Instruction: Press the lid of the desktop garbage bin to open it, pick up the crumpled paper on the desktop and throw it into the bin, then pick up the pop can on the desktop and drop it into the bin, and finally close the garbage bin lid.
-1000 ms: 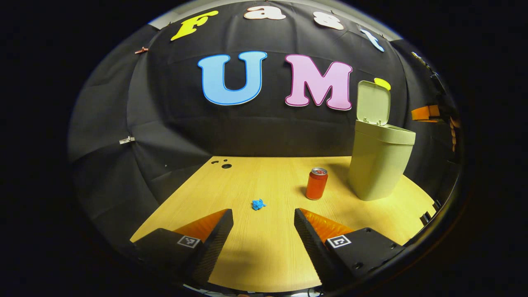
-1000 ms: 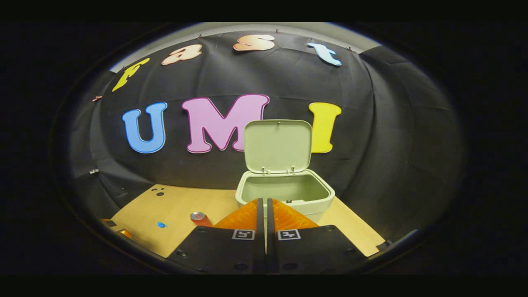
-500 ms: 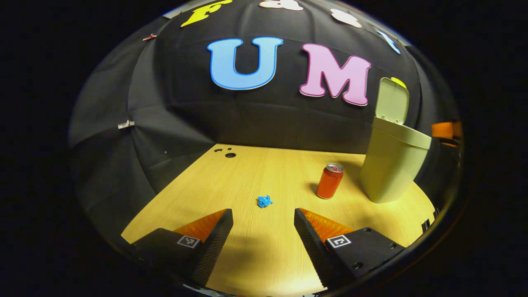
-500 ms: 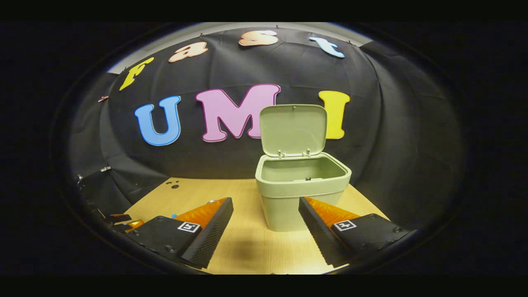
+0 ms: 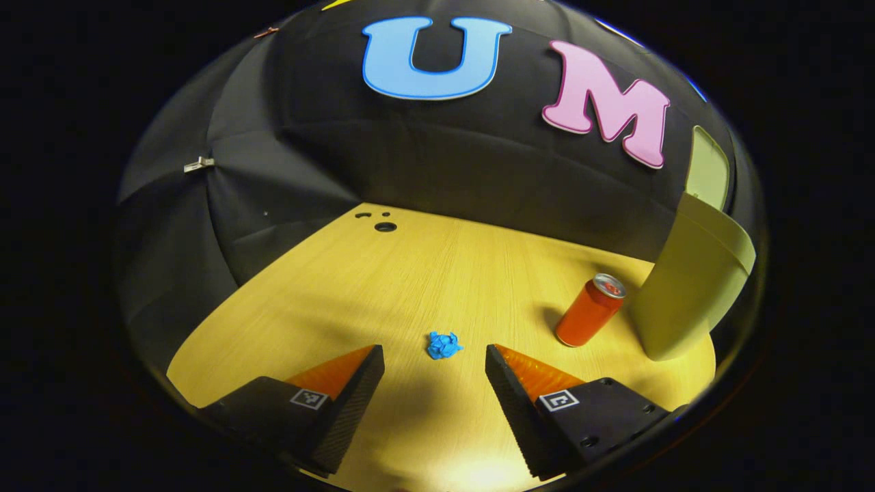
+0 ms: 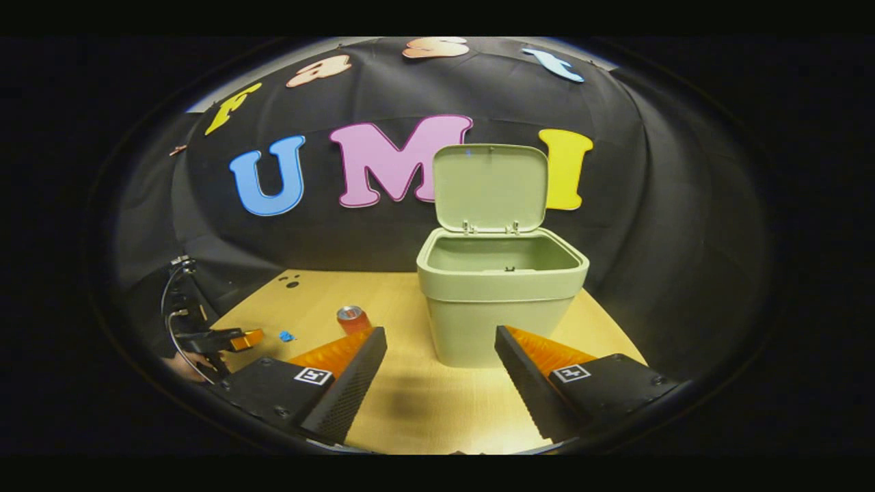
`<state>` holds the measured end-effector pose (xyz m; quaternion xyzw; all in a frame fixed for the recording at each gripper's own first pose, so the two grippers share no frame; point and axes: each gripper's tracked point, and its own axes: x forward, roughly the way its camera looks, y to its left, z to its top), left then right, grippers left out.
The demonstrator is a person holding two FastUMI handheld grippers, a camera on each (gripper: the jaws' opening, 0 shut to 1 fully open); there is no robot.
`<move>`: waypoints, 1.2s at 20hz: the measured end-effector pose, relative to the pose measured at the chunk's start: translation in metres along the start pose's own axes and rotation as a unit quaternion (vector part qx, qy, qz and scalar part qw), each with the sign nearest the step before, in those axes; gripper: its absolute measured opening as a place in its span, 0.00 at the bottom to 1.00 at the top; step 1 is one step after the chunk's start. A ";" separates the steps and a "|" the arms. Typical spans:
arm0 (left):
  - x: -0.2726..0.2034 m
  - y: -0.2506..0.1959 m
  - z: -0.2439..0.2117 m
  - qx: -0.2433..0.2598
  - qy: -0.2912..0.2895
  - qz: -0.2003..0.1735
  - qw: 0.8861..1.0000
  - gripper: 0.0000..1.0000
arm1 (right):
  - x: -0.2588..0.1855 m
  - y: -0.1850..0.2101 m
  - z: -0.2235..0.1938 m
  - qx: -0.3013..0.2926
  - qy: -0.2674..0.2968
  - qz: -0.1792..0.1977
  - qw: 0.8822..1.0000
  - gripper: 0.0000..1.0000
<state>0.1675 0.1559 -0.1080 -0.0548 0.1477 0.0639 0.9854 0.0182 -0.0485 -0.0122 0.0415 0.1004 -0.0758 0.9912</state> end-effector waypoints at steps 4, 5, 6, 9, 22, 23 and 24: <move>0.041 -0.007 -0.015 -0.004 0.031 0.004 1.000 0.96 | 0.001 -0.005 -0.008 -0.003 0.014 0.003 1.000 1.00; 0.050 -0.006 -0.018 0.000 0.035 0.009 0.999 0.92 | 0.000 -0.008 -0.010 -0.005 0.017 0.003 1.000 1.00; 0.058 -0.006 -0.020 0.002 0.041 0.014 0.999 0.96 | 0.000 -0.010 -0.013 -0.008 0.022 0.002 1.000 1.00; 0.073 -0.009 -0.027 0.008 0.052 0.021 0.998 0.96 | -0.001 -0.015 -0.029 -0.010 0.043 0.003 0.999 1.00; 0.098 -0.015 -0.037 0.059 0.061 0.035 0.996 0.67 | 0.006 -0.009 -0.054 -0.018 0.082 0.027 0.996 1.00; 0.101 -0.019 -0.039 0.063 0.062 0.032 0.996 0.62 | 0.006 -0.009 -0.056 -0.018 0.084 0.027 0.996 0.96; 0.100 -0.021 -0.038 0.068 0.062 0.030 0.995 0.51 | 0.007 -0.009 -0.058 -0.017 0.085 0.027 0.996 1.00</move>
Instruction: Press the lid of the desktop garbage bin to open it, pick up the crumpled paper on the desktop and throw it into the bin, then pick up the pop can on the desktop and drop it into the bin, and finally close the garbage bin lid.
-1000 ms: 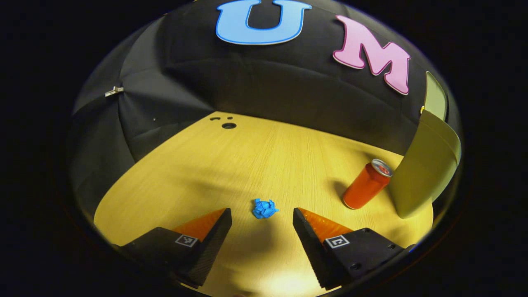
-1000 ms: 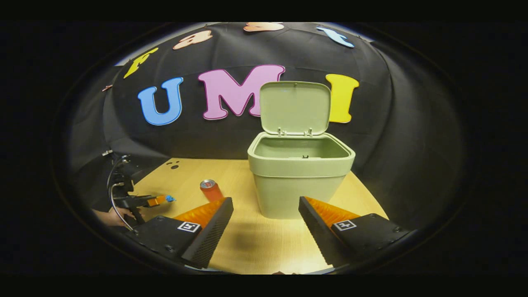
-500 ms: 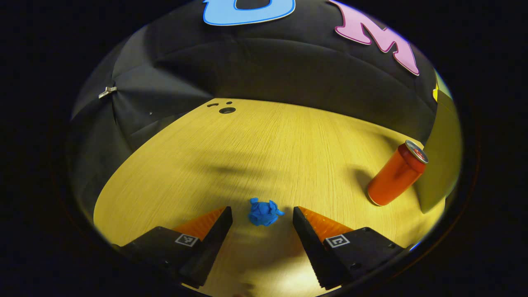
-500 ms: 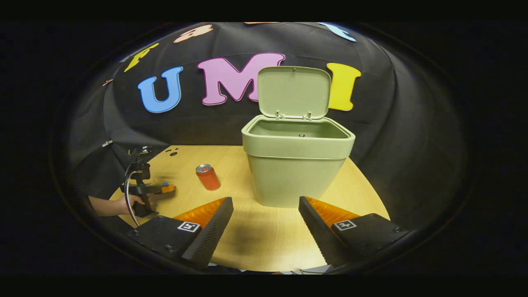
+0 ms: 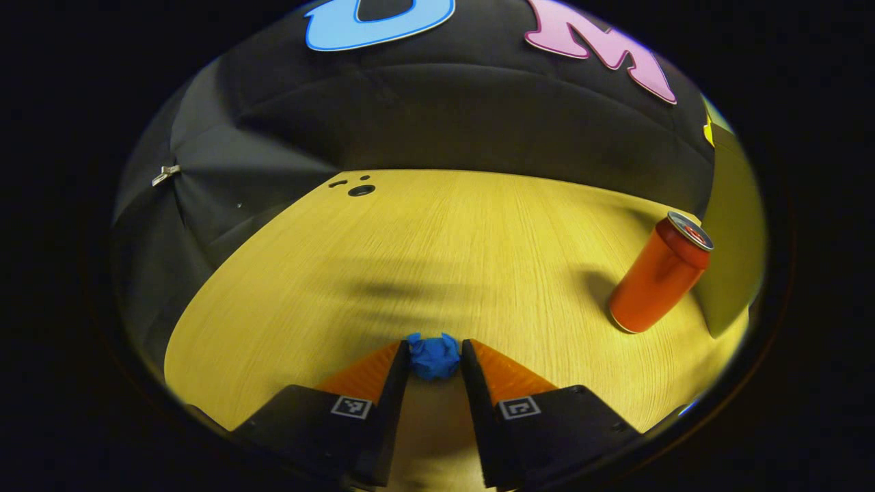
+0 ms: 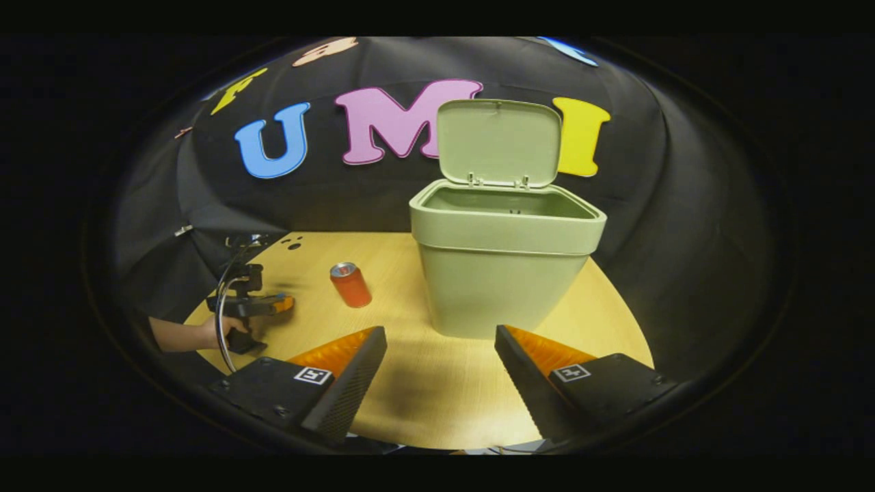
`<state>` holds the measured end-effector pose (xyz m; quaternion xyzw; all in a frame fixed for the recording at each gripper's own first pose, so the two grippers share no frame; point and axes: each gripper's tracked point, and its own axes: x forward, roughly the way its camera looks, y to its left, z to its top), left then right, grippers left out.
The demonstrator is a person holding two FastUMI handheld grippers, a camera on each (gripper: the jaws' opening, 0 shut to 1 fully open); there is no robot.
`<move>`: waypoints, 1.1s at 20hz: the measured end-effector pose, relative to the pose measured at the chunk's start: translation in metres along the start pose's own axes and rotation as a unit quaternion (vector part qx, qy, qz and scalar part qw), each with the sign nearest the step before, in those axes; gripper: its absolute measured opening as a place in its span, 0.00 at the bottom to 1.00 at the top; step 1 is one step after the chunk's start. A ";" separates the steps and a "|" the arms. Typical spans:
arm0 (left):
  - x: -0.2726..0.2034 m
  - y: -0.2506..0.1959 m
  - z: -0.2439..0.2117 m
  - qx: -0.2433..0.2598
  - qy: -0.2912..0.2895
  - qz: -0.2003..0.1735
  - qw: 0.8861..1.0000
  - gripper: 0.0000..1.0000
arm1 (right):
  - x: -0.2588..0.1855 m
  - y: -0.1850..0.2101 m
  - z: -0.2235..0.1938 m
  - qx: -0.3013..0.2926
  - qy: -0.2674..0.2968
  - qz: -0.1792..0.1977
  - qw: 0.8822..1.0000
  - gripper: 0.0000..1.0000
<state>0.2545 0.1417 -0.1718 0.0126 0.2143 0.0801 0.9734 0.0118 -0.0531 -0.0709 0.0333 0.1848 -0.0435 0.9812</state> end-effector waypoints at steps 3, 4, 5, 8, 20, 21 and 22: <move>-0.001 -0.002 0.001 0.008 0.002 -0.002 1.000 0.39 | 0.000 0.001 -0.004 0.004 0.002 0.001 1.000 1.00; -0.004 -0.002 0.002 0.008 0.000 -0.002 1.000 0.38 | 0.000 0.003 -0.006 0.003 0.004 0.003 1.000 1.00; -0.006 -0.003 0.004 0.006 -0.005 -0.004 1.000 0.36 | 0.000 0.004 -0.008 0.001 0.004 0.005 1.000 1.00; -0.021 -0.009 0.020 0.007 -0.029 -0.018 0.999 0.36 | 0.002 0.008 -0.012 -0.007 0.007 0.012 1.000 1.00; -0.143 -0.083 0.161 0.041 -0.150 -0.144 0.977 0.34 | 0.013 0.019 -0.020 -0.006 0.002 0.037 0.999 1.00; -0.156 -0.098 0.175 0.046 -0.161 -0.163 0.972 0.34 | 0.012 0.018 -0.021 -0.005 0.002 0.038 0.999 1.00; -0.171 -0.115 0.188 0.052 -0.172 -0.182 0.967 0.36 | 0.012 0.016 -0.021 -0.004 0.000 0.038 0.999 1.00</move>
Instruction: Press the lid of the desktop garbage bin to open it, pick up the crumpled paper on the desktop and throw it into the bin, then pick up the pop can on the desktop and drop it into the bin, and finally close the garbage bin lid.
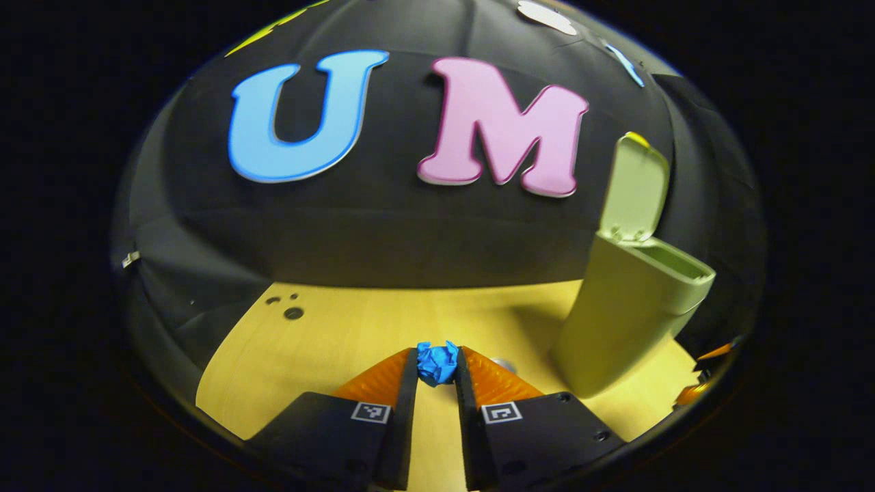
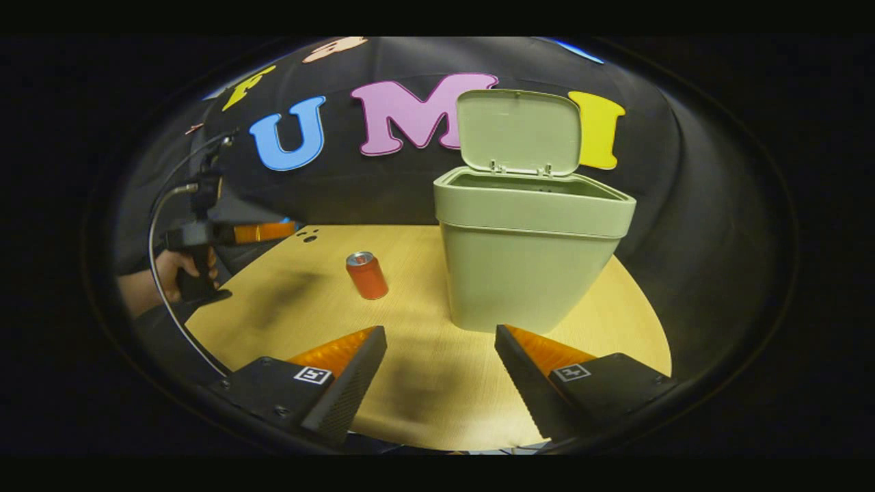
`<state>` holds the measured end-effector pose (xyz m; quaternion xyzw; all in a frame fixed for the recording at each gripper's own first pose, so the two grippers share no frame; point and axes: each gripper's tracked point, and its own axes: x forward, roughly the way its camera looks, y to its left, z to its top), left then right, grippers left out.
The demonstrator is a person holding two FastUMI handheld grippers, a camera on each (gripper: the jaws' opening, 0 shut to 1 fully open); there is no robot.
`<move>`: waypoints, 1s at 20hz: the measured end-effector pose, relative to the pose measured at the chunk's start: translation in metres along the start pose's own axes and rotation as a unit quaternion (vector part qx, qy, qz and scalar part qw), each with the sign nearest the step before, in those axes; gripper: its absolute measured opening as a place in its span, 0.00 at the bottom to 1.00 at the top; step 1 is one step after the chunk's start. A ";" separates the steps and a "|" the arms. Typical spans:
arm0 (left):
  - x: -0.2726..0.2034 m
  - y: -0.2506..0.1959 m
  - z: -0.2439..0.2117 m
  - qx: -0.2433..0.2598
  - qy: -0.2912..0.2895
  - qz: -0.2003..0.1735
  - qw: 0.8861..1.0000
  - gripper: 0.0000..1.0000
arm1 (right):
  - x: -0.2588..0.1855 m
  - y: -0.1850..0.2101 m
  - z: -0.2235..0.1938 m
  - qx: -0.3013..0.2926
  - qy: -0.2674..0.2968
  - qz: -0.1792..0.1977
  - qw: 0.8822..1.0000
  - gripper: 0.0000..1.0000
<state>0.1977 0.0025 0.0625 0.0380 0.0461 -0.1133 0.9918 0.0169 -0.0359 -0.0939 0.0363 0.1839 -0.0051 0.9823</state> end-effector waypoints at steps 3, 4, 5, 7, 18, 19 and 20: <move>0.004 -0.065 0.047 0.007 -0.032 -0.072 0.997 0.34 | -0.001 -0.006 0.002 0.009 -0.005 -0.003 1.000 1.00; 0.005 -0.090 0.060 0.007 -0.039 -0.098 0.994 0.32 | -0.001 -0.010 0.002 0.011 -0.006 -0.006 1.000 1.00; 0.006 -0.112 0.073 0.007 -0.047 -0.121 0.991 0.32 | -0.001 -0.012 0.002 0.015 -0.007 -0.008 1.000 1.00; 0.011 -0.162 0.093 0.024 -0.061 -0.174 0.983 0.34 | -0.005 -0.017 -0.001 0.025 -0.007 -0.012 1.000 1.00; 0.039 -0.265 0.081 0.054 -0.022 -0.269 0.961 0.35 | -0.017 -0.042 -0.018 0.043 0.003 -0.038 0.998 0.99; 0.040 -0.265 0.078 0.055 -0.017 -0.268 0.962 0.35 | -0.018 -0.044 -0.018 0.045 0.003 -0.040 0.998 0.99; 0.040 -0.264 0.076 0.057 -0.014 -0.266 0.962 0.36 | -0.019 -0.046 -0.018 0.048 0.003 -0.041 0.998 1.00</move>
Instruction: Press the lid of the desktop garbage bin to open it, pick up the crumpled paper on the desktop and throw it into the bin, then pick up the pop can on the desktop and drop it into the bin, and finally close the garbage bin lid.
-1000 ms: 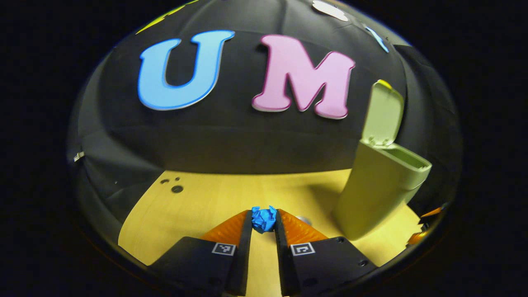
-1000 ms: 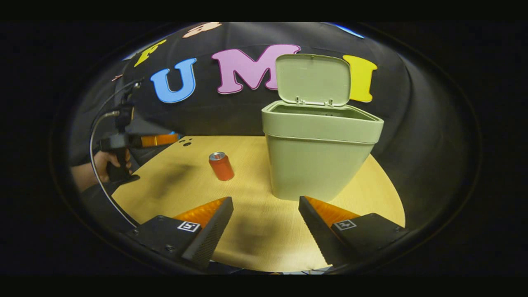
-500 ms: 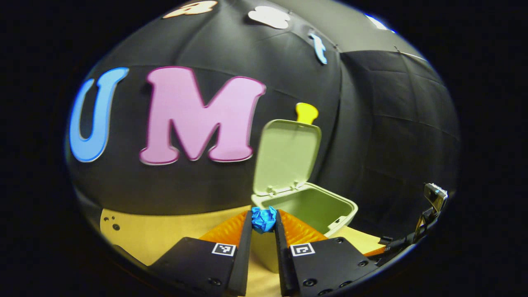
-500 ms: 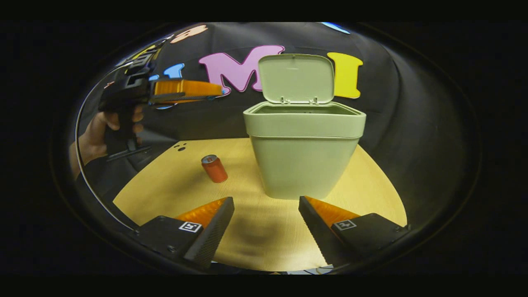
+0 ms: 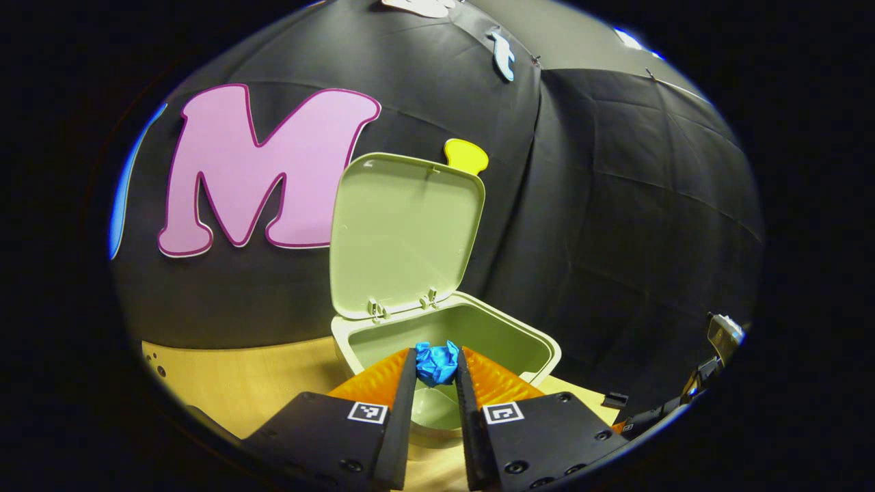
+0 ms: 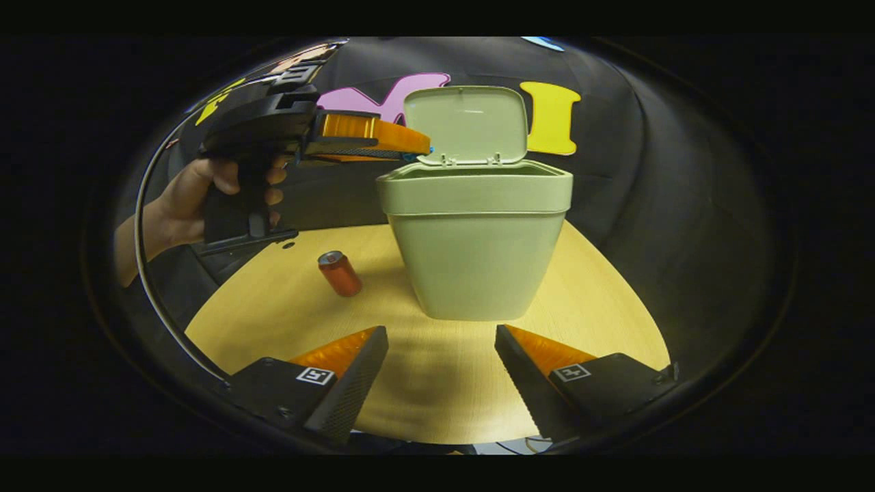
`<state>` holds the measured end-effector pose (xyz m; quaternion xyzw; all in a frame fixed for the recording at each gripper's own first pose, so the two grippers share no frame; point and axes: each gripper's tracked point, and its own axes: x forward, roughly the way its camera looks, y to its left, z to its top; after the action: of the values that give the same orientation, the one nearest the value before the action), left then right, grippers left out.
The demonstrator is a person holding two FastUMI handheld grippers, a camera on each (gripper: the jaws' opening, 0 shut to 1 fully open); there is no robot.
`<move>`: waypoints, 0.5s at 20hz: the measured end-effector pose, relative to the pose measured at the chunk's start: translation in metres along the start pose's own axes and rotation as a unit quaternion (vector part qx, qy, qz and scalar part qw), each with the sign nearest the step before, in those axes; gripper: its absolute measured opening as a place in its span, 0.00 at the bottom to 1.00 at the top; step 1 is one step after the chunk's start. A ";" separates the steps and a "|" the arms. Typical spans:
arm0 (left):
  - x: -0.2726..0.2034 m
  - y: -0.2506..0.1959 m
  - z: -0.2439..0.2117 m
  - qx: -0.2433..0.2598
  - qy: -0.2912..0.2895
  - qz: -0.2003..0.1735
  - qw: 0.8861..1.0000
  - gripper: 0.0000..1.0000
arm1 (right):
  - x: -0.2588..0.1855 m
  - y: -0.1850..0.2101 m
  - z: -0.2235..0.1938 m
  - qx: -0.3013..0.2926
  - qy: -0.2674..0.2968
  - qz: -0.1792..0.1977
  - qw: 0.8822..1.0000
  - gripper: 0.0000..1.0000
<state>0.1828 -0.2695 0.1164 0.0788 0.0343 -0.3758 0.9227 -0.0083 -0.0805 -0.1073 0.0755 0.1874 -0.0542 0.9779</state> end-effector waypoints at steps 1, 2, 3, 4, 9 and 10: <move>0.002 -0.002 -0.003 0.000 0.003 -0.003 1.000 0.37 | 0.001 -0.003 -0.001 0.001 0.001 -0.001 1.000 0.99; 0.003 -0.006 -0.004 -0.002 0.006 -0.012 1.000 0.39 | 0.002 -0.004 -0.001 0.002 0.002 -0.002 1.000 0.99; 0.006 -0.009 -0.006 -0.002 0.010 -0.021 1.000 0.41 | 0.002 -0.005 -0.002 0.002 0.003 -0.001 1.000 0.99; 0.006 -0.011 -0.008 0.000 0.013 -0.026 1.000 0.47 | 0.003 -0.004 -0.001 0.002 0.003 0.001 1.000 0.99; -0.004 -0.009 0.004 0.011 -0.014 -0.010 1.000 0.98 | 0.010 0.004 -0.001 -0.006 0.008 0.016 1.000 0.99; -0.010 -0.004 0.007 0.009 -0.021 -0.001 1.000 0.97 | 0.010 0.006 0.000 -0.008 0.008 0.019 1.000 0.99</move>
<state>0.1731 -0.2662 0.1241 0.0789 0.0117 -0.3781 0.9223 0.0021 -0.0752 -0.1107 0.0715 0.1946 -0.0332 0.9777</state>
